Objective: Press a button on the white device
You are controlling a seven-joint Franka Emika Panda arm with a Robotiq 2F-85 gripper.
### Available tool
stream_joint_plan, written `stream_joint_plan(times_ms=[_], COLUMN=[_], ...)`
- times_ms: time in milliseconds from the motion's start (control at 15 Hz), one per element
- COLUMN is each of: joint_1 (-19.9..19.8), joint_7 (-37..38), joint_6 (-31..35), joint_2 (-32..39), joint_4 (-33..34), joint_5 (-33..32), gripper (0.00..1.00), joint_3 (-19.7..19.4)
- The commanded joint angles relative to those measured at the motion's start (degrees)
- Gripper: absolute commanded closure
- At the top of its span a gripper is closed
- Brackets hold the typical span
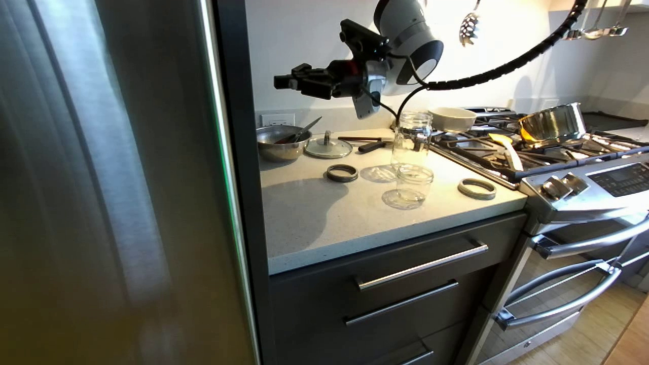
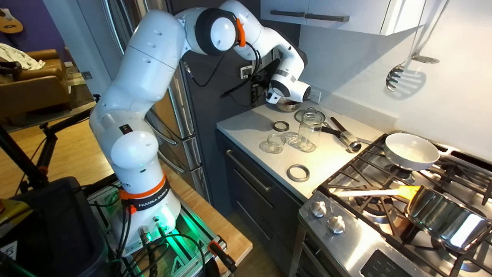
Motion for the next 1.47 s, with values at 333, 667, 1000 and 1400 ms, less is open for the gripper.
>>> stream_joint_plan(times_ms=[333, 667, 1000, 1400], joint_1=[0.86, 1.17, 1.13, 1.18], joint_7=[0.33, 0.14, -1.77, -3.44], joint_6=[1.49, 1.93, 2.50, 3.28], joint_2=[4.33, 6.06, 7.13, 7.83], joint_4=[6.03, 7.89, 9.58, 10.85], joint_5=[-1.05, -1.14, -0.79, -0.56], gripper=[1.00, 1.00, 1.00, 1.00], joint_3=[0.69, 1.14, 1.46, 2.07])
